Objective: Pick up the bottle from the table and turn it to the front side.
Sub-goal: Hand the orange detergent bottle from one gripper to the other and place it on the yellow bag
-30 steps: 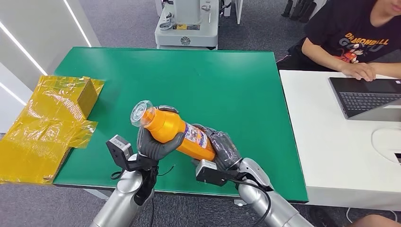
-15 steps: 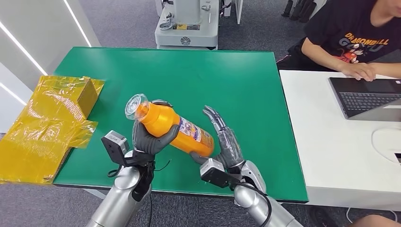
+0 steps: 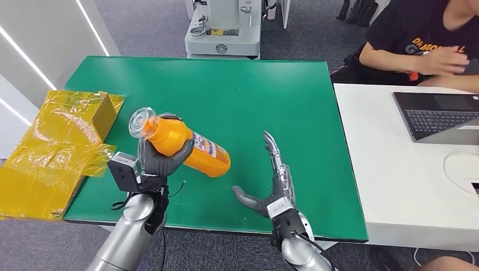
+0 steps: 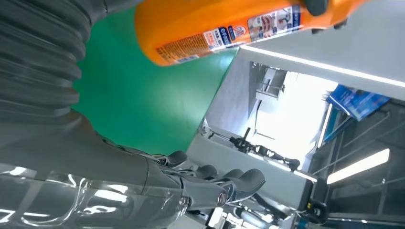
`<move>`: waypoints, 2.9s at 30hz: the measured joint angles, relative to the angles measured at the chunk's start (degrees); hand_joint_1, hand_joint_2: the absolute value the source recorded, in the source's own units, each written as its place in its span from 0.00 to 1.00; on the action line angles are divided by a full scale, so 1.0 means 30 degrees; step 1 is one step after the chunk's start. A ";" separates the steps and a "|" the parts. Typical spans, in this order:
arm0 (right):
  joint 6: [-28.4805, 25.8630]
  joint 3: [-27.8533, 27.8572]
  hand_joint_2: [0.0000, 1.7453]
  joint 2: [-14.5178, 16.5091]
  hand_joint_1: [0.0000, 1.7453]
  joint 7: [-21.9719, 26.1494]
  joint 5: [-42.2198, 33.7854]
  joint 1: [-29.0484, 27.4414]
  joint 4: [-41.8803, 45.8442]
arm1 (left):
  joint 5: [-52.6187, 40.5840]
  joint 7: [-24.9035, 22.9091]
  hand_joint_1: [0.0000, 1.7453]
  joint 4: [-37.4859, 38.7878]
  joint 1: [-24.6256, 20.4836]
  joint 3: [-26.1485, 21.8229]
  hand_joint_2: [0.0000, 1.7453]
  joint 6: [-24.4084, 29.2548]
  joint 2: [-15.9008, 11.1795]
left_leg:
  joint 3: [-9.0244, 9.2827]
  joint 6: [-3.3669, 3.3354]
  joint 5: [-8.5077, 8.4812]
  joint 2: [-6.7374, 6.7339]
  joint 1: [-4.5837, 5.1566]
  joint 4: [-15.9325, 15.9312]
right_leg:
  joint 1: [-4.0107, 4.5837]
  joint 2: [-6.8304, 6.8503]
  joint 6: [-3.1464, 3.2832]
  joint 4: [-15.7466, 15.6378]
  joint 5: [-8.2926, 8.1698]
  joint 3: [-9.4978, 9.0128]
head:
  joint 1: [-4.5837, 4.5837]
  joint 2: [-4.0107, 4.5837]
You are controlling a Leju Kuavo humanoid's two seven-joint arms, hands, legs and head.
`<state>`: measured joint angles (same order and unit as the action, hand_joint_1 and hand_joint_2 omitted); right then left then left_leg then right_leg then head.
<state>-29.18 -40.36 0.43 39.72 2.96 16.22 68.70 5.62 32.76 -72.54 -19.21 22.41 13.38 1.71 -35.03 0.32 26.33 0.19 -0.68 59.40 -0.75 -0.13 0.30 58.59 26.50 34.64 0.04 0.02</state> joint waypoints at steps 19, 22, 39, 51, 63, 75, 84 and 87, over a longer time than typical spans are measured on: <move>-0.0363 0.0701 1.00 0.0942 0.00 -0.0621 0.0969 -0.2769 0.3084 | -0.9336 -0.3205 1.00 -0.2436 0.2247 -0.3523 1.00 0.3302 -0.5052 | 0.0004 0.0040 0.0021 -0.0028 -0.0022 -0.0014 | 0.0017 -0.0014 0.0054 0.0019 0.0036 0.0006 | -0.0011 0.0000; -0.0386 0.0807 1.00 0.0973 0.00 -0.0605 0.0978 -0.2856 0.3321 | -1.0149 -0.3658 1.00 -0.2649 0.2192 -0.3643 1.00 0.3118 -0.5475 | 0.0006 0.0041 0.0021 -0.0036 -0.0022 -0.0012 | 0.0017 -0.0022 0.0055 0.0019 0.0035 0.0011 | -0.0009 0.0000; 0.0118 0.2410 1.00 0.1146 0.00 -0.0277 0.0594 -0.4561 0.7834 | -2.0706 -0.4694 1.00 0.2119 -0.5358 -0.0308 1.00 -0.5240 -1.2118 | 0.0017 0.0064 0.0009 -0.0073 -0.0040 -0.0006 | 0.0040 -0.0061 0.0083 0.0024 0.0023 0.0035 | -0.0009 0.0000; 0.0371 0.2734 1.00 0.1150 0.00 0.0067 -0.1122 -0.5232 1.0435 | -2.1707 -0.3514 1.00 1.0497 -0.7746 0.4531 1.00 -0.5293 -1.1084 | 0.0016 0.0076 0.0018 -0.0094 -0.0039 -0.0006 | 0.0038 -0.0089 0.0088 0.0024 0.0025 0.0054 | -0.0005 0.0000; 0.0421 0.2847 1.00 0.1310 0.00 -0.0239 -0.0838 -0.5582 1.0934 | -2.3666 -0.4182 1.00 1.5502 -0.9573 0.6851 1.00 -0.4776 -0.9454 | 0.0014 0.0076 0.0017 -0.0093 -0.0041 -0.0005 | 0.0040 -0.0087 0.0089 0.0027 0.0025 0.0044 | -0.0009 0.0000; 0.0433 0.2862 1.00 0.1450 0.00 -0.0281 -0.0807 -0.5711 1.0885 | -2.3422 -0.4974 1.00 1.6746 -1.0278 0.7501 1.00 -0.2405 -0.8482 | 0.0014 0.0076 0.0017 -0.0085 -0.0041 -0.0005 | 0.0040 -0.0080 0.0089 0.0027 0.0025 0.0042 | -0.0011 0.0000; 0.0024 0.2867 1.00 0.1519 0.00 -0.0302 -0.0734 -0.5947 1.0907 | -2.4092 -0.5398 1.00 1.7254 -1.0560 0.7501 1.00 -0.3529 -0.7912 | 0.0014 0.0076 0.0017 -0.0086 -0.0041 -0.0005 | 0.0040 -0.0081 0.0089 0.0028 0.0025 0.0041 | -0.0009 0.0000; -0.0104 0.2867 1.00 0.1519 0.00 -0.0299 -0.0714 -0.5984 1.0928 | -2.4567 -0.5894 1.00 1.7474 -1.0571 0.7512 1.00 -0.3898 -0.7830 | 0.0013 0.0076 0.0017 -0.0087 -0.0041 -0.0006 | 0.0040 -0.0081 0.0089 0.0028 0.0026 0.0042 | -0.0007 0.0000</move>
<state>-29.49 -31.76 4.98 38.82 0.82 -1.73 101.48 -68.08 15.08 -20.11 -50.92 44.95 1.68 -21.78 -34.99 0.54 26.38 -0.07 -0.81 59.38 -0.62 -0.37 0.57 58.67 26.58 34.76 0.02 0.02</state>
